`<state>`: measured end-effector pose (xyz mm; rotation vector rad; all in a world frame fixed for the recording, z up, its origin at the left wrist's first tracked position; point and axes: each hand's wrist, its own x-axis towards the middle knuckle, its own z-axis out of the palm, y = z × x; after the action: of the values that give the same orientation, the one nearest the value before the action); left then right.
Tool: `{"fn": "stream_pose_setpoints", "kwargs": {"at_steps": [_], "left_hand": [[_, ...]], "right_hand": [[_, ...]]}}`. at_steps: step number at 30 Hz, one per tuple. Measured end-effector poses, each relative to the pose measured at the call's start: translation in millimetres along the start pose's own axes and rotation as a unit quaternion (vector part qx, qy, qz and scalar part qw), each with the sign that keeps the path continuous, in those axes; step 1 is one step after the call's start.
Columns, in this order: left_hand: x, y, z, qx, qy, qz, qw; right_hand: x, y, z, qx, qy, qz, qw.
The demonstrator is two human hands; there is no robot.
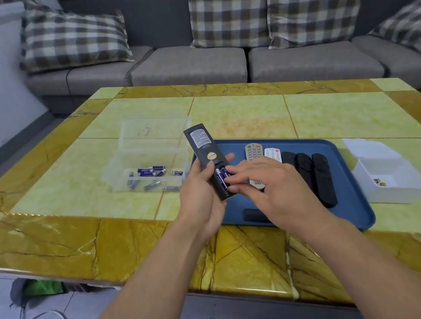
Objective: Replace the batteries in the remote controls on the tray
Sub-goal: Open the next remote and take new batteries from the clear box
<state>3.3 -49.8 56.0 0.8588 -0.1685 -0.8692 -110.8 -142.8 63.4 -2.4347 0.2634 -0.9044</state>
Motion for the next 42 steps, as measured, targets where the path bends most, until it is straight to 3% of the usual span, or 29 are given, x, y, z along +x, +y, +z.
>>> {"fn": "stream_pose_setpoints", "kwargs": {"at_steps": [2,7,11,13,19,22,24,27,35,39,42], "left_hand": [[-1,2,0,0.008,-0.01,0.009,1.0],[-5,3,3,0.034,-0.03,0.046,0.998],[-6,-1,2,0.064,-0.038,0.064,0.995],[-7,-2,1,0.073,-0.044,0.061,0.995],[0,-7,-6,0.094,0.033,0.061,0.993],[6,-8,-12,0.083,0.105,0.066,0.989],[9,-7,-15,0.069,0.117,0.064,0.989],[9,-8,-14,0.071,0.11,0.057,0.99],[12,-4,-13,0.046,0.109,0.03,0.993],[11,-1,-13,0.063,0.12,0.025,0.99],[8,-1,-12,0.097,0.108,0.014,0.989]], "right_hand": [[0,-1,1,0.006,0.006,0.009,1.0],[3,-14,-1,0.122,0.011,0.216,0.969],[5,-16,-3,0.248,-0.014,0.379,0.891],[6,-15,-5,0.273,-0.038,0.42,0.864],[6,-10,-2,0.215,-0.047,0.397,0.891],[6,7,-10,-0.015,-0.086,0.361,0.929],[0,12,-13,-0.176,-0.163,0.362,0.901],[-11,15,-7,-0.244,-0.247,0.362,0.865],[-11,15,-5,-0.215,-0.198,0.338,0.895],[-9,16,-16,-0.033,-0.099,0.317,0.943],[-7,12,-21,0.084,-0.098,0.293,0.947]]}}
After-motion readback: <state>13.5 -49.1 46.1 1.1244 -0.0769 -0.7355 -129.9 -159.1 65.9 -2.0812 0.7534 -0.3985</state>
